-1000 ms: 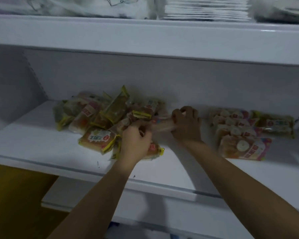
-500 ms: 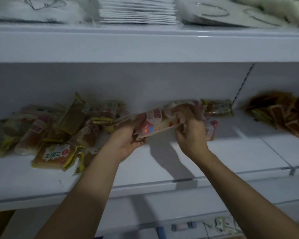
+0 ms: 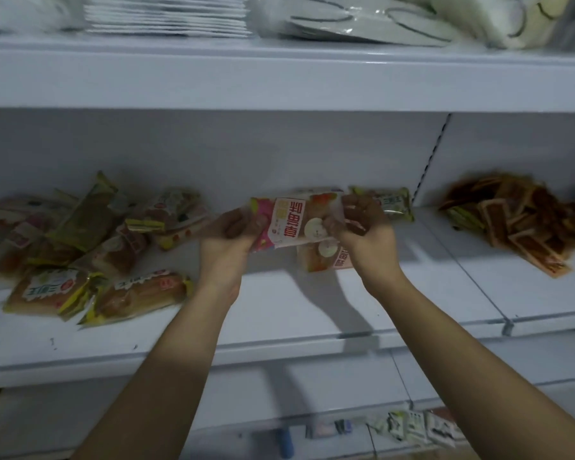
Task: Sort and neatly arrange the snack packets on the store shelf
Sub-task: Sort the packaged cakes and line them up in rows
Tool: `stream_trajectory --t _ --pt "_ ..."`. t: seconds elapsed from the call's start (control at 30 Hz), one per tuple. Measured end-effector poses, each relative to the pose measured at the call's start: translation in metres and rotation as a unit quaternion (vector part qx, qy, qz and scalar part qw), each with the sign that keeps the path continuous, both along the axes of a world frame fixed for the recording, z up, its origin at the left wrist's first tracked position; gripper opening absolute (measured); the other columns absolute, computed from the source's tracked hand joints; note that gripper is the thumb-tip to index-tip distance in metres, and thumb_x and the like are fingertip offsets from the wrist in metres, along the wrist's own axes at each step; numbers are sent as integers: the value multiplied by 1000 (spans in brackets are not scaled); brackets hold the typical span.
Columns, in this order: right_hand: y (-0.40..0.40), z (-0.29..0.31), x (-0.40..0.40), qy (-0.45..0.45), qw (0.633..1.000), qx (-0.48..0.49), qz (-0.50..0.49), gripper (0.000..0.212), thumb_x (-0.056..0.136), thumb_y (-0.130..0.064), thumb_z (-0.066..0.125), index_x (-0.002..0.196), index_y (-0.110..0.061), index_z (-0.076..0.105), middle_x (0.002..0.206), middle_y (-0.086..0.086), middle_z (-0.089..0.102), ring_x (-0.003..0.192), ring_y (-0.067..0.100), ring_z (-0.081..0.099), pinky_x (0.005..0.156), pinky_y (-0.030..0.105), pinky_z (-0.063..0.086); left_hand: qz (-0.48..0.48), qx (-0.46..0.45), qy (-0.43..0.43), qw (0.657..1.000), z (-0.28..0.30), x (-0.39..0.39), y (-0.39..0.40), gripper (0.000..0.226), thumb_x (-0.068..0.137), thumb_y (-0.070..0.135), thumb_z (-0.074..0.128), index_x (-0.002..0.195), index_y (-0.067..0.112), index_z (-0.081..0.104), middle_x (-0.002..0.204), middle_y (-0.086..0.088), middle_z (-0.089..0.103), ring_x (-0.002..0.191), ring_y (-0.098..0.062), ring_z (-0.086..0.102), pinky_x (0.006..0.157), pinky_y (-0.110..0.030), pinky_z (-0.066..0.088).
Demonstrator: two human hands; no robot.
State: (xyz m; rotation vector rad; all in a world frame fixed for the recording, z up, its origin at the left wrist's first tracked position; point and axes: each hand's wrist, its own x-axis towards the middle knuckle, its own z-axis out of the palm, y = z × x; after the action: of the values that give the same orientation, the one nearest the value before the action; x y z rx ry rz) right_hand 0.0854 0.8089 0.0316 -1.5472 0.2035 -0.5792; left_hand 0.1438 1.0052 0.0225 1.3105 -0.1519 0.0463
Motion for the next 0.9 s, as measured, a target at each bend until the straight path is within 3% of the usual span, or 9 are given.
stream_trajectory --t 0.17,0.3,0.4,0.5,0.57,0.63,0.7,0.8,0.9 --pt "-38 -4 -10 48 994 -39 92 70 76 -12 87 126 -48 55 127 -1 65 107 15 67 76 26 59 2 -6 22 1000 -2 -12 -28 13 91 8 74 99 17 71 94 -3 79 86 -20 76 73 -35 60" --pt "-56 -7 -16 94 982 -27 162 57 76 -4 86 125 -22 62 117 0 71 107 22 70 84 37 62 2 -128 106 986 5 -21 -51 33 83 6 78 114 7 66 114 -16 73 95 -26 75 93 -48 58" --pt "-59 -11 -19 62 983 73 155 48 77 -2 85 118 -16 64 117 11 73 106 27 72 87 47 62 -71 -197 125 970 -1 -35 -74 42 89 3 67 130 -3 56 123 -24 68 102 -28 74 87 -40 62" --pt "-62 -20 -21 56 982 72 165 39 80 -8 83 115 -8 66 108 7 76 103 28 73 87 42 61 -132 -102 135 977 -11 -55 -95 34 99 12 60 132 6 57 125 -18 70 110 -32 71 89 -48 60" --pt "-65 -25 -23 69 981 43 174 24 84 -13 82 95 0 65 90 8 73 91 25 72 80 34 59 -137 -39 136 980 -14 -61 -103 29 102 18 59 131 16 59 122 -10 73 109 -31 72 88 -53 60" --pt "-69 -25 -22 73 984 14 163 20 86 -17 81 81 -6 64 78 5 68 79 18 67 71 30 54 -128 -8 134 983 -14 -61 -106 28 102 18 59 129 22 59 118 -5 75 104 -28 74 82 -55 60" --pt "-76 -19 -20 69 987 22 142 20 85 -17 82 97 -9 69 89 5 74 79 15 70 67 29 55 -111 45 116 986 -14 -56 -102 29 100 15 63 127 25 61 113 -2 76 101 -27 75 81 -56 61" --pt "-88 -13 -12 65 991 23 116 55 78 -17 88 124 -21 56 116 3 70 99 16 71 73 33 62 -125 113 84 982 -12 -49 -92 40 88 14 73 126 23 64 112 -4 77 103 -28 74 87 -56 59" --pt "-98 -15 -9 62 989 9 137 64 77 -11 88 130 -28 55 122 3 68 107 17 71 80 37 63 -153 161 82 972 -8 -43 -82 40 85 11 79 119 27 66 110 3 78 104 -22 74 92 -46 59"
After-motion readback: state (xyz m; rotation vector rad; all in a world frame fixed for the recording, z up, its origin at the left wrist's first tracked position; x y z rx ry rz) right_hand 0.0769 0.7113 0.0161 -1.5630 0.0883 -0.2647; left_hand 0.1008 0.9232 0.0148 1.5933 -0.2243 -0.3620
